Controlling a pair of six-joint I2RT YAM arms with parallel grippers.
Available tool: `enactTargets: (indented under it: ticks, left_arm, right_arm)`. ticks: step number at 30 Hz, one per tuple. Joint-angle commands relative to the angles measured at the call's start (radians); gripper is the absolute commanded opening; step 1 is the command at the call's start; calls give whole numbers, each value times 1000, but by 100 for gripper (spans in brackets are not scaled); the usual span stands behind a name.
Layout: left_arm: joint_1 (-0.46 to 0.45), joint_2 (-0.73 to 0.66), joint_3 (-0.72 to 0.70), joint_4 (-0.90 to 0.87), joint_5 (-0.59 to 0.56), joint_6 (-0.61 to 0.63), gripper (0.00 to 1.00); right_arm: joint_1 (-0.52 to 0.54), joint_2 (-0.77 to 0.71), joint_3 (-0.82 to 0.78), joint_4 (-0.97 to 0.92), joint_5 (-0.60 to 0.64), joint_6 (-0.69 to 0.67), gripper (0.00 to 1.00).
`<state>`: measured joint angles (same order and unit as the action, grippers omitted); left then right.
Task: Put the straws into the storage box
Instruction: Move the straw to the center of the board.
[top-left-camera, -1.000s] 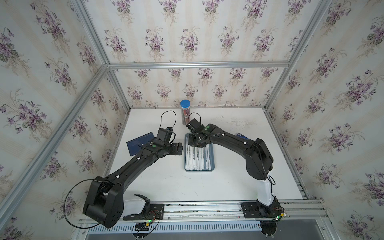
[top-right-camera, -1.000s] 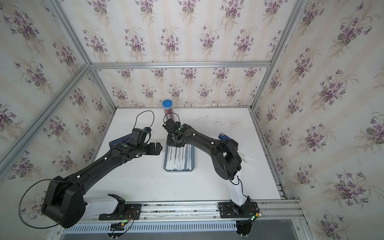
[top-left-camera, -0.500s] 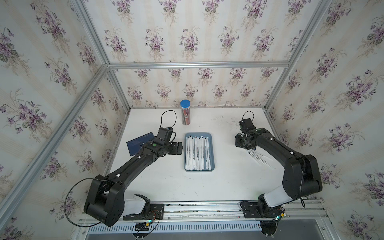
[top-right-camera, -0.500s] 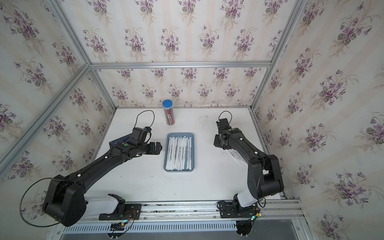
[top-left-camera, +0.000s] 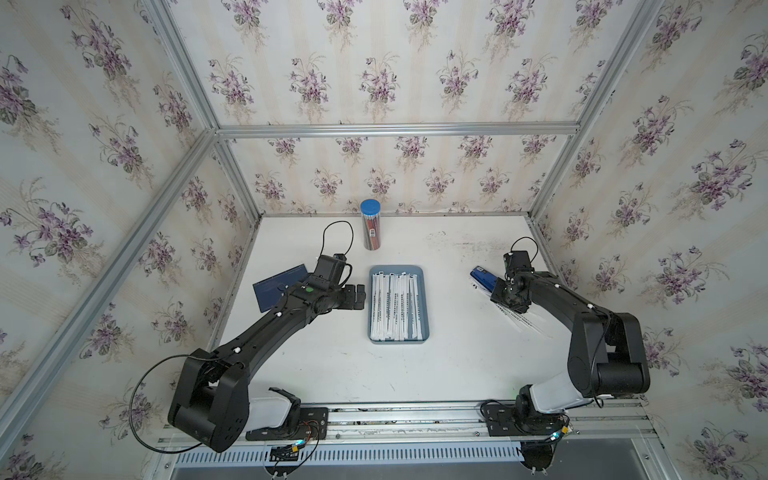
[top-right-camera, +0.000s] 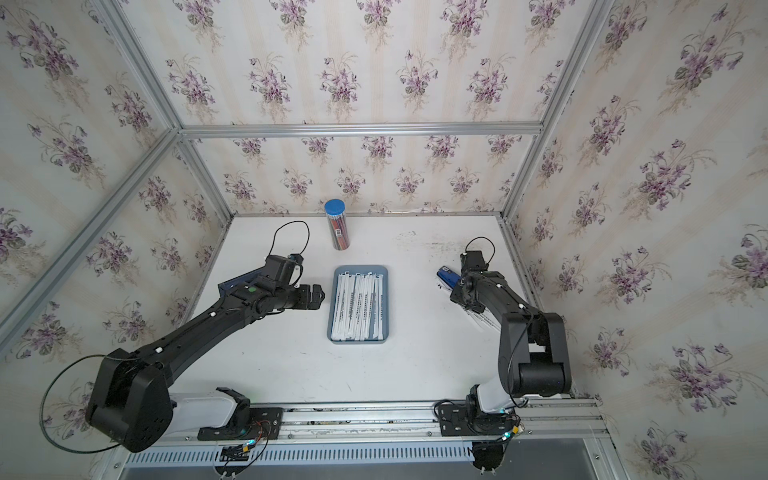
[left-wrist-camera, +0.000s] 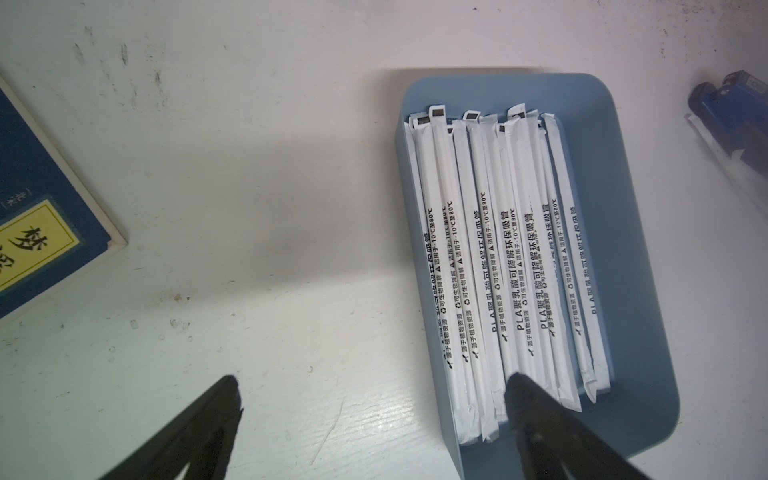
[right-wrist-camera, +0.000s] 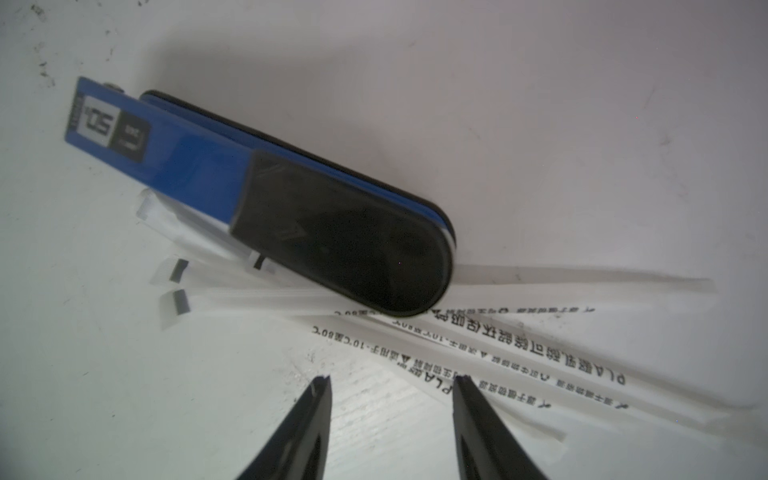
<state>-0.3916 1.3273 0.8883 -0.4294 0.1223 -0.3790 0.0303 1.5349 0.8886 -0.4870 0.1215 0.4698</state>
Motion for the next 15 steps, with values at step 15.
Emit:
enactTargets:
  ticks: [15]
  left_arm:
    - [0,-4,-14,21,4,2,100]
  right_arm:
    - [-43,63,-98,190,-60,82,50]
